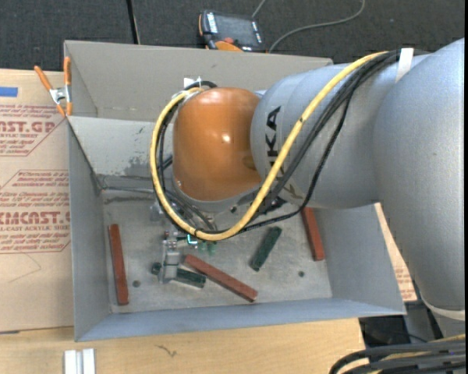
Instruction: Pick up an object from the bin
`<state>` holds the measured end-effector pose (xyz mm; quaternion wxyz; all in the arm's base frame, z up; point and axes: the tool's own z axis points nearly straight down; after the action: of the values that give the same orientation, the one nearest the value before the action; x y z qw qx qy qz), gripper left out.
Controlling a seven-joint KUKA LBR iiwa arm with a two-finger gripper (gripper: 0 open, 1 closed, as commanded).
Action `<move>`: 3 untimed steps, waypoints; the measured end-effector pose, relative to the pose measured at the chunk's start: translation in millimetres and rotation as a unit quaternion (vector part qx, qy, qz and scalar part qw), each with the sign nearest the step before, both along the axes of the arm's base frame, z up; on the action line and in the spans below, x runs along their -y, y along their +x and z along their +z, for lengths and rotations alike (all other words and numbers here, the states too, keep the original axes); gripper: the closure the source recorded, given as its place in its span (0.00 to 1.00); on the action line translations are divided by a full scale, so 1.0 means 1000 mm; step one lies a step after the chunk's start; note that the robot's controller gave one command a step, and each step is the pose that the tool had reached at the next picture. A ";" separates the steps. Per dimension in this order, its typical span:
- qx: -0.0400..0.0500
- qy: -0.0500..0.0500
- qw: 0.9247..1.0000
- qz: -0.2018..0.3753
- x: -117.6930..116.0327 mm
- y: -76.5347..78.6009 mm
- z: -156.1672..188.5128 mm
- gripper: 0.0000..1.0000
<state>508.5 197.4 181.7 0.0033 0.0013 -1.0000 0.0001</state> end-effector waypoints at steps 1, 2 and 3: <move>0.004 0.000 0.999 -0.040 0.090 0.009 -0.115 0.00; 0.003 -0.001 0.999 -0.045 0.120 -0.017 -0.081 0.00; 0.004 0.001 0.999 -0.051 0.121 -0.028 -0.056 0.00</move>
Offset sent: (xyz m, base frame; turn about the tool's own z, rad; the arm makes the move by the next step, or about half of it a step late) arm 0.0088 -0.0875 -0.1117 0.0762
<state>480.0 76.1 125.4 -0.0005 -0.0500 -0.9987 -0.0006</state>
